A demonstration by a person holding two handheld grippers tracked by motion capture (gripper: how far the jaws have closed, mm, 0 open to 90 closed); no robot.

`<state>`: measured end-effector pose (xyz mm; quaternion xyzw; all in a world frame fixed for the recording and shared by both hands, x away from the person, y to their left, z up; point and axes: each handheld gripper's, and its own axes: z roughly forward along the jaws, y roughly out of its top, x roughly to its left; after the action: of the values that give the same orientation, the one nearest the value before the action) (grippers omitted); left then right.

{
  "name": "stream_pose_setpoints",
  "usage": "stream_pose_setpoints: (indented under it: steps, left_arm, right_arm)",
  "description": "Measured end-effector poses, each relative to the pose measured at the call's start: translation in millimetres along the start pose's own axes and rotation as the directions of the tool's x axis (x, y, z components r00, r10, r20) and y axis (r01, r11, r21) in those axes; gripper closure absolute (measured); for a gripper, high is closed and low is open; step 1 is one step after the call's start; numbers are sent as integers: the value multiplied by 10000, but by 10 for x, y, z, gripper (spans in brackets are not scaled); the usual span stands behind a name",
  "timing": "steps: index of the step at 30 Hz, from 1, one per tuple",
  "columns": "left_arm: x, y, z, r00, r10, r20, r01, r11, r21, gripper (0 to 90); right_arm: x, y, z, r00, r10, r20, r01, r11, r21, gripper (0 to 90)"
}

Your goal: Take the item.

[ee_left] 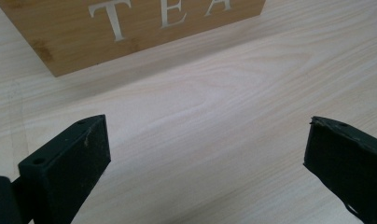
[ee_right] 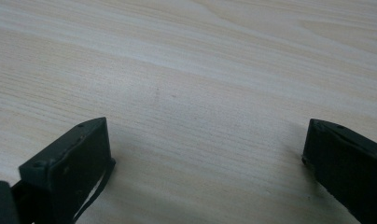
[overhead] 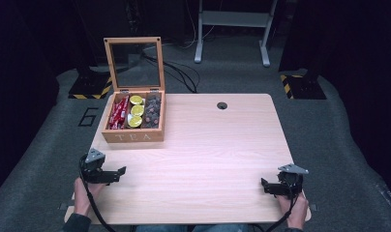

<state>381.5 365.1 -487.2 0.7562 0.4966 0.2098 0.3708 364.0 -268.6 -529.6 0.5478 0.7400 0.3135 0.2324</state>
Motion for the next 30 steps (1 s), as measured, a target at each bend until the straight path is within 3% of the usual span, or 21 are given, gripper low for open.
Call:
stream_pose_setpoints:
  steps: [14, 20, 30]
  left_arm:
    - [-36, 356, 15, 9985, 544, 54, -543, 9981, -276, 6]
    - [-48, 484, 48, 9983, 553, 203, -542, 9972, -508, 6]
    - [-60, 681, 101, 9962, 776, 399, -758, 9961, -447, 5]
  right_arm:
    - [0, -1, -1, 10000, 0, 3, 0, 10000, 1, 3]
    - [-1, -1, 0, 10000, -14, -7, 14, 10000, -9, 3]
    - [-2, -1, 1, 10000, -22, -15, 22, 10000, -19, 3]
